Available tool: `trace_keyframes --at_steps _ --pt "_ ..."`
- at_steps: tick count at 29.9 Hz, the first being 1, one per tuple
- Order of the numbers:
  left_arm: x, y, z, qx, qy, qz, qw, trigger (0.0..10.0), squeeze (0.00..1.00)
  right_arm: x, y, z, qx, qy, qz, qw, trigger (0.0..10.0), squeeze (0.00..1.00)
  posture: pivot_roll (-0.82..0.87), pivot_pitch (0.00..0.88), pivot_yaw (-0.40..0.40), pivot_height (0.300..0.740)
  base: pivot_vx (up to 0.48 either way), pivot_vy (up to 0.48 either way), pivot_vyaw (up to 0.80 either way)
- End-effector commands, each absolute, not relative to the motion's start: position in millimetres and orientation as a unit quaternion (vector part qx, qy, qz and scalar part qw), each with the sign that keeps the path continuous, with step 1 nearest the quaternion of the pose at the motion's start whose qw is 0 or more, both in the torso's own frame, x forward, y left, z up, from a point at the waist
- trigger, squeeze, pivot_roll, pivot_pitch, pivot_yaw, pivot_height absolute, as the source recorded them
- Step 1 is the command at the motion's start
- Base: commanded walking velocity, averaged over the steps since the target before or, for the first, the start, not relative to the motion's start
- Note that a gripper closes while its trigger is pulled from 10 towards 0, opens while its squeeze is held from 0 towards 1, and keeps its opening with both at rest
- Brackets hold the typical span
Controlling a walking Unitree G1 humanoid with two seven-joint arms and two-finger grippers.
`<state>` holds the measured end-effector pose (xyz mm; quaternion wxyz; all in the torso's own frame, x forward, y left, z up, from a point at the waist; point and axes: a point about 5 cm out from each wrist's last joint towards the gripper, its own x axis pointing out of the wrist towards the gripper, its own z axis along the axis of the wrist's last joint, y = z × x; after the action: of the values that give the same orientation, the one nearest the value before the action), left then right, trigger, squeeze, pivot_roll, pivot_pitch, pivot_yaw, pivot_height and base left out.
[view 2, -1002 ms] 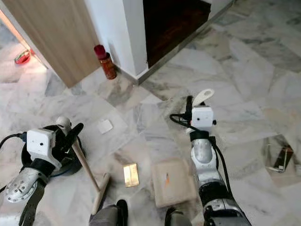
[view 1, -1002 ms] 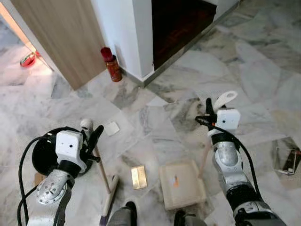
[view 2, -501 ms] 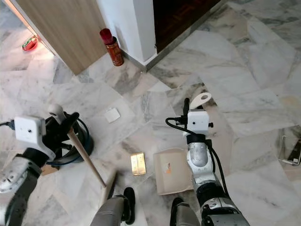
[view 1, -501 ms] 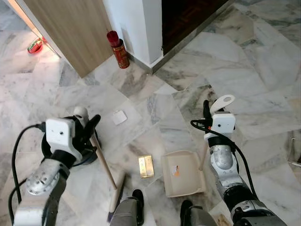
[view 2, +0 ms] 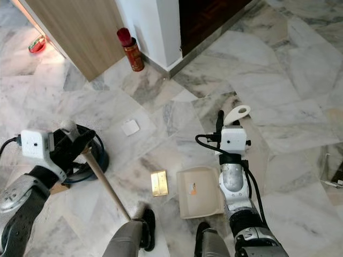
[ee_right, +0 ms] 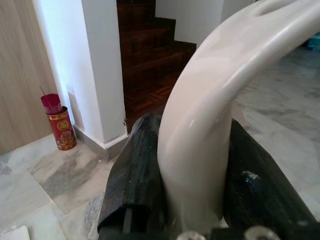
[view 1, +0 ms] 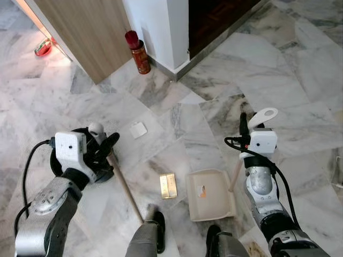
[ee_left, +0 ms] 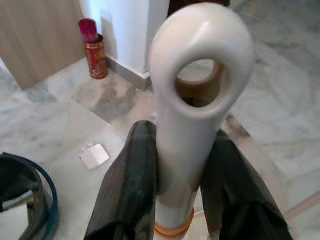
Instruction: Sweep floor
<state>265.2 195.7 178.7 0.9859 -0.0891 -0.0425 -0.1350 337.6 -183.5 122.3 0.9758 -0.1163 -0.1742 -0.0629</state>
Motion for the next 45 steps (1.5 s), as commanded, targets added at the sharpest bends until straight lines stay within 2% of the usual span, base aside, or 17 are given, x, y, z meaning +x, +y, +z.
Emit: trace_keyframes --at_steps 1,6,8,9,10,14,19,20,24,28,31,34,36,38,45 --pt "265.4 191.0 182.4 -0.178 -0.056 -0.156 0.97 10.0 0.0 327.6 -188.8 92.9 -0.124 -0.106 -0.064 0.985 10.0 0.0 0.31 0.5 0.158 0.74 0.0 0.0 0.0" --pt "265.4 186.7 197.7 -0.237 -0.082 -0.184 0.95 10.0 0.0 325.6 -191.1 91.3 -0.128 -0.105 -0.062 0.984 10.0 0.0 0.3 0.509 0.152 0.74 0.0 0.0 0.0" --pt "261.0 188.6 199.3 -0.19 -0.073 -0.195 0.96 10.0 0.0 324.7 -190.9 89.6 -0.128 -0.102 -0.061 0.985 10.0 0.0 0.3 0.508 0.15 0.74 0.0 0.0 0.0" --pt "257.1 192.4 199.3 -0.133 -0.06 -0.191 0.971 10.0 0.0 324.4 -190.3 88.3 -0.127 -0.099 -0.06 0.985 10.0 0.0 0.3 0.504 0.147 0.74 0.0 0.0 0.0" --pt "257.1 192.4 199.3 -0.133 -0.06 -0.191 0.971 10.0 0.0 324.4 -190.3 88.3 -0.127 -0.099 -0.06 0.985 10.0 0.0 0.3 0.504 0.147 0.74 0.0 0.0 0.0" --pt "246.7 200.0 205.8 -0.043 -0.044 -0.192 0.979 10.0 0.0 325.3 -189.3 88.2 -0.126 -0.097 -0.059 0.985 10.0 0.0 0.31 0.495 0.145 0.74 0.0 0.0 0.0" --pt "230.8 203.9 225.8 0.001 -0.045 -0.215 0.976 10.0 0.0 328.1 -187.5 90.1 -0.123 -0.096 -0.059 0.986 10.0 0.0 0.32 0.485 0.145 0.74 0.0 0.0 0.0" --pt "225.8 199.2 235.5 0.025 -0.041 -0.242 0.969 10.0 0.0 329.6 -185.3 90.8 -0.121 -0.096 -0.057 0.986 10.0 0.0 0.32 0.476 0.144 0.74 0.0 0.0 0.0" --pt "225.5 192.4 240.9 0.04 -0.033 -0.269 0.962 10.0 0.0 330.7 -182.3 91.2 -0.118 -0.096 -0.054 0.987 10.0 0.0 0.32 0.465 0.145 0.74 0.0 0.0 0.0" --pt "227.7 190.6 238.0 0.112 -0.008 -0.281 0.953 10.0 0.0 330.9 -181.4 91.3 -0.116 -0.097 -0.053 0.987 10.0 0.0 0.32 0.461 0.147 0.74 0.0 0.0 0.0" --pt "228.9 195.0 236.4 0.162 0.001 -0.263 0.951 10.0 0.0 330.1 -183.2 90.5 -0.117 -0.096 -0.057 0.987 10.0 0.0 0.31 0.459 0.153 0.74 0.0 0.0 0.0" --pt "229.8 196.6 242.5 0.177 -0.005 -0.25 0.952 10.0 0.0 329.6 -184.0 89.9 -0.118 -0.096 -0.058 0.987 10.0 0.0 0.31 0.462 0.154 0.74 0.0 0.0 0.0" --pt "233.1 199.8 251.5 0.198 -0.027 -0.226 0.953 10.0 0.0 329.0 -184.2 89.4 -0.118 -0.096 -0.059 0.987 10.0 0.0 0.31 0.464 0.156 0.74 0.0 0.0 0.0" --pt "241.2 206.7 264.8 0.215 -0.072 -0.169 0.959 10.0 0.0 327.9 -184.0 87.9 -0.118 -0.095 -0.059 0.987 10.0 0.0 0.32 0.464 0.161 0.74 0.0 0.0 0.0" --pt "247.2 219.2 260.5 0.183 -0.132 -0.092 0.97 10.0 0.0 326.1 -182.5 85.9 -0.117 -0.094 -0.059 0.987 10.0 0.0 0.31 0.471 0.16 0.74 0.0 0.0 0.0"
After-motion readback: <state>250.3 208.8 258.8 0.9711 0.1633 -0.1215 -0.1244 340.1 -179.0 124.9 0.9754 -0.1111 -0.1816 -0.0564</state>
